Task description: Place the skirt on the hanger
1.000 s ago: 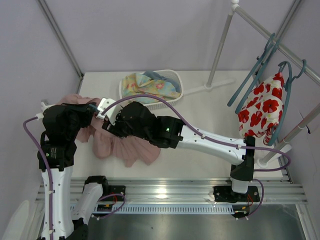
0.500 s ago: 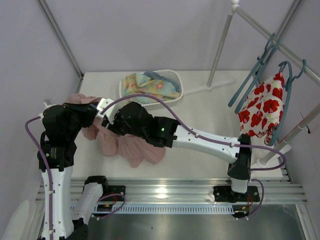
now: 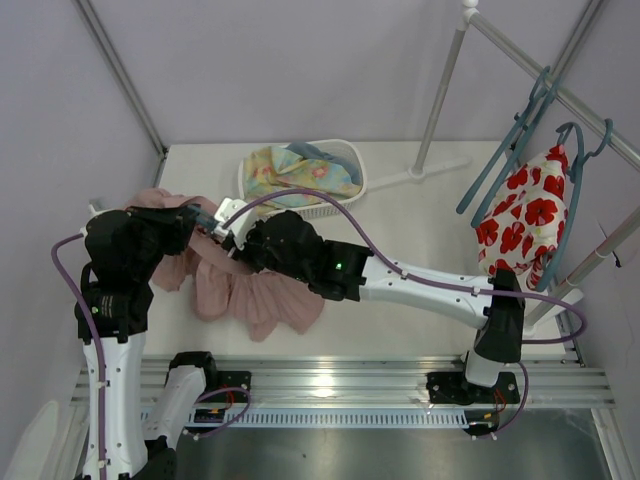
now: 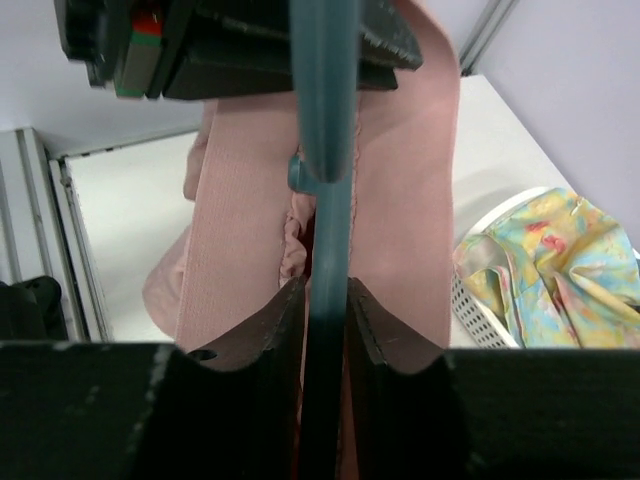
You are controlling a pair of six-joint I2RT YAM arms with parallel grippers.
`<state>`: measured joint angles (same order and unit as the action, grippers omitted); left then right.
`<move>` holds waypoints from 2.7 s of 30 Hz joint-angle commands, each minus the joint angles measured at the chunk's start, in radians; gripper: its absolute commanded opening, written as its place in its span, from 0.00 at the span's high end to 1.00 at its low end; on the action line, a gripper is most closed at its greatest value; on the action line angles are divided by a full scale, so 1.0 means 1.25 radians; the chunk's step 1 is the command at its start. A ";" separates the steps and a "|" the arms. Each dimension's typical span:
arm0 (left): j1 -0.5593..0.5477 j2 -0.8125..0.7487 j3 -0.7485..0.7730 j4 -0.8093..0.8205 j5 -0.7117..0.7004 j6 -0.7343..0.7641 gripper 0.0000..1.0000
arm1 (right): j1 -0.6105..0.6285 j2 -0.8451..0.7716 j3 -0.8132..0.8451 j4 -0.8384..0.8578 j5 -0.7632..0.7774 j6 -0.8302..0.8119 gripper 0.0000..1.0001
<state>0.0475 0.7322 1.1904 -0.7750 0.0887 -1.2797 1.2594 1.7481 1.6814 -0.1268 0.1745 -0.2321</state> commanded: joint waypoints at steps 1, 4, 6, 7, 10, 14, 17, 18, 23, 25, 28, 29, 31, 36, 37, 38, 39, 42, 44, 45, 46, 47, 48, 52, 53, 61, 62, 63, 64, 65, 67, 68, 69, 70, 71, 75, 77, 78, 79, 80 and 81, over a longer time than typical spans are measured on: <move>-0.004 -0.008 0.006 0.062 0.032 -0.037 1.00 | -0.007 -0.051 -0.005 0.087 0.003 0.024 0.73; -0.004 -0.007 0.007 0.064 0.035 -0.037 1.00 | -0.010 -0.052 -0.009 0.092 -0.003 0.030 0.76; -0.004 -0.009 0.005 0.064 0.032 -0.033 1.00 | -0.010 -0.052 -0.010 0.093 -0.011 0.035 0.77; -0.004 -0.008 0.006 0.064 0.032 -0.033 1.00 | -0.011 -0.051 -0.009 0.093 -0.013 0.037 0.77; -0.004 -0.010 -0.002 0.066 0.035 -0.034 1.00 | -0.012 -0.049 -0.005 0.092 -0.016 0.037 0.86; -0.004 -0.008 -0.002 0.071 0.039 -0.035 1.00 | -0.015 -0.042 0.002 0.079 -0.005 0.034 0.99; -0.005 -0.010 -0.004 0.071 0.038 -0.034 1.00 | -0.018 -0.047 0.001 0.073 0.008 0.032 1.00; -0.004 -0.013 -0.004 0.073 0.039 -0.033 1.00 | -0.018 -0.055 0.001 0.072 0.006 0.035 1.00; -0.004 -0.022 -0.021 0.107 0.046 0.000 0.96 | -0.026 -0.074 0.027 0.026 0.025 0.078 1.00; -0.004 -0.030 -0.020 0.137 0.055 0.022 0.81 | -0.038 -0.071 0.044 -0.025 0.033 0.108 1.00; -0.004 -0.034 0.023 0.139 0.076 0.097 0.53 | -0.053 -0.065 0.067 -0.090 0.054 0.144 1.00; -0.004 -0.037 0.042 0.133 0.092 0.112 0.41 | -0.053 -0.069 0.066 -0.098 0.068 0.151 1.00; -0.004 -0.045 0.055 0.133 0.113 0.138 0.31 | -0.054 -0.077 0.061 -0.119 0.085 0.177 1.00; -0.006 -0.078 0.099 0.121 0.160 0.206 0.11 | -0.055 -0.117 0.061 -0.162 0.158 0.242 1.00; -0.007 -0.085 0.102 0.122 0.166 0.234 0.10 | -0.055 -0.126 0.061 -0.168 0.173 0.254 1.00; -0.006 -0.091 0.109 0.121 0.170 0.249 0.10 | -0.055 -0.133 0.065 -0.177 0.192 0.279 1.00; -0.006 -0.102 0.112 0.114 0.173 0.263 0.10 | -0.055 -0.148 0.067 -0.193 0.225 0.286 1.00; -0.007 -0.101 0.117 0.116 0.226 0.333 0.11 | -0.055 -0.166 0.081 -0.243 0.284 0.328 1.00; -0.009 -0.090 0.114 0.114 0.293 0.381 0.13 | -0.056 -0.175 0.086 -0.264 0.329 0.348 1.00; -0.009 -0.084 0.102 0.120 0.318 0.394 0.13 | -0.056 -0.187 0.083 -0.278 0.335 0.361 1.00; -0.007 -0.074 0.099 0.119 0.358 0.429 0.15 | -0.056 -0.195 0.080 -0.286 0.351 0.372 1.00; -0.010 -0.069 0.102 0.112 0.367 0.450 0.16 | -0.056 -0.201 0.076 -0.295 0.361 0.383 1.00; -0.010 -0.067 0.107 0.099 0.370 0.476 0.16 | -0.055 -0.207 0.074 -0.312 0.372 0.404 1.00; -0.011 -0.068 0.114 0.020 0.343 0.602 0.16 | -0.058 -0.246 0.066 -0.348 0.452 0.431 1.00; -0.012 -0.065 0.114 -0.013 0.330 0.620 0.16 | -0.059 -0.260 0.067 -0.353 0.486 0.434 1.00; -0.016 -0.036 0.038 -0.069 0.145 0.730 0.16 | -0.136 -0.238 0.190 -0.555 0.633 0.536 1.00; -0.018 -0.035 0.015 -0.065 0.133 0.733 0.16 | -0.145 -0.229 0.212 -0.584 0.647 0.550 1.00; -0.020 -0.030 -0.002 -0.056 0.122 0.739 0.16 | -0.153 -0.213 0.237 -0.644 0.677 0.566 1.00; -0.020 -0.025 -0.013 -0.054 0.117 0.743 0.16 | -0.163 -0.206 0.279 -0.668 0.686 0.576 1.00; -0.021 -0.020 -0.020 -0.049 0.113 0.745 0.15 | -0.186 -0.202 0.297 -0.702 0.691 0.587 1.00; -0.022 -0.002 -0.032 -0.040 0.106 0.756 0.15 | -0.210 -0.193 0.346 -0.727 0.706 0.597 1.00; -0.023 0.007 -0.032 -0.040 0.103 0.760 0.15 | -0.239 -0.191 0.359 -0.740 0.705 0.599 1.00; -0.023 0.022 -0.028 -0.037 0.102 0.770 0.15 | -0.254 -0.185 0.373 -0.748 0.702 0.602 1.00; -0.024 0.033 -0.025 -0.037 0.096 0.775 0.15 | -0.270 -0.182 0.396 -0.754 0.697 0.604 1.00; -0.024 0.041 -0.016 -0.038 0.095 0.777 0.15 | -0.302 -0.177 0.407 -0.768 0.696 0.613 1.00; -0.027 0.076 0.006 -0.032 0.096 0.788 0.15 | -0.362 -0.131 0.486 -0.838 0.700 0.651 1.00; -0.029 0.089 0.010 -0.028 0.084 0.794 0.15 | -0.374 -0.089 0.543 -0.882 0.727 0.663 1.00; -0.029 0.094 0.010 -0.028 0.080 0.795 0.14 | -0.380 -0.077 0.559 -0.892 0.733 0.667 1.00; -0.029 0.098 0.006 -0.027 0.079 0.795 0.14 | -0.389 -0.057 0.572 -0.896 0.741 0.664 1.00; -0.029 0.104 0.004 -0.023 0.080 0.797 0.14 | -0.394 -0.050 0.578 -0.888 0.750 0.657 1.00; -0.029 0.108 0.004 -0.023 0.081 0.797 0.14 | -0.401 -0.044 0.585 -0.878 0.748 0.648 1.00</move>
<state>0.0189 0.8585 1.1561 -0.8413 0.2043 -0.3134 0.7765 1.6630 2.3501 -1.2186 1.0393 0.5510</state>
